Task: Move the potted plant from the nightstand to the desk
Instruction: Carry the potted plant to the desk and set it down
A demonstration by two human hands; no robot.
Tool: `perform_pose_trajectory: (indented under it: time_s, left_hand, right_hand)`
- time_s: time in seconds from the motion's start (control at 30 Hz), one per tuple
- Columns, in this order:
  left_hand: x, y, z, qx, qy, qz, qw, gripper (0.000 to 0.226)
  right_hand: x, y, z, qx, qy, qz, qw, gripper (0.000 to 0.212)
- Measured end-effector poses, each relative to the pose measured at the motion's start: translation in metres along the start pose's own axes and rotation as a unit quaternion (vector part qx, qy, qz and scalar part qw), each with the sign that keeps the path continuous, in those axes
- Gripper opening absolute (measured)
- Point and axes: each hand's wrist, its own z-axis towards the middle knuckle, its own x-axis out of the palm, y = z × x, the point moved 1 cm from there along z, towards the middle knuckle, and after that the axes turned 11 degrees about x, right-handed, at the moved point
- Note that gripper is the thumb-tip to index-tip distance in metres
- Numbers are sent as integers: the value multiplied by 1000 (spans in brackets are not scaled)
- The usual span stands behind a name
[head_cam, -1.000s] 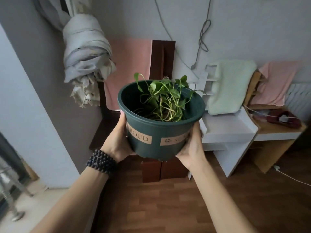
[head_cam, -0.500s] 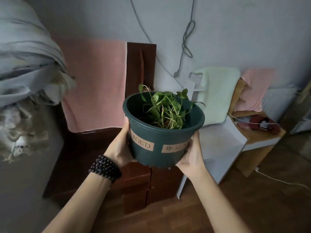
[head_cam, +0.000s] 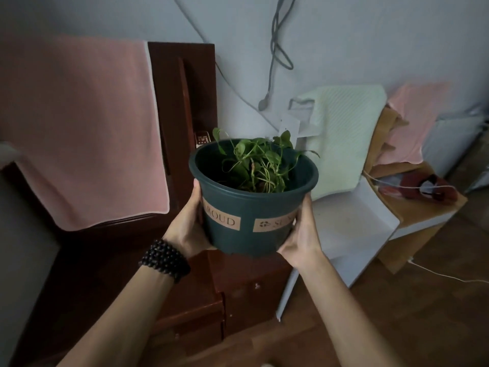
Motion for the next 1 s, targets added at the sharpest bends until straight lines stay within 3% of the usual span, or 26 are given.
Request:
perform_pose_trajectory:
  time_s: [0.2, 0.33, 0.63, 0.77, 1.0]
  left_hand:
    - [26, 29, 101, -16, -45, -13, 999, 84]
    - [30, 54, 146, -36, -93, -35, 994, 88]
    - [4, 111, 199, -88, -180, -75, 977, 105]
    - [-16, 135, 220, -101, -205, -92, 969, 106]
    - [-36, 160, 255, -78, -184, -110, 974, 81]
  right_hand:
    - [-40, 55, 100, 63, 11, -26, 998, 68]
    - [-63, 73, 151, 130, 15, -41, 991, 86]
    - [-100, 54, 230, 219, -21, -78, 972, 102]
    - [-116, 38, 259, 234, -28, -80, 969, 97]
    - [-132, 20, 303, 254, -27, -89, 963, 98]
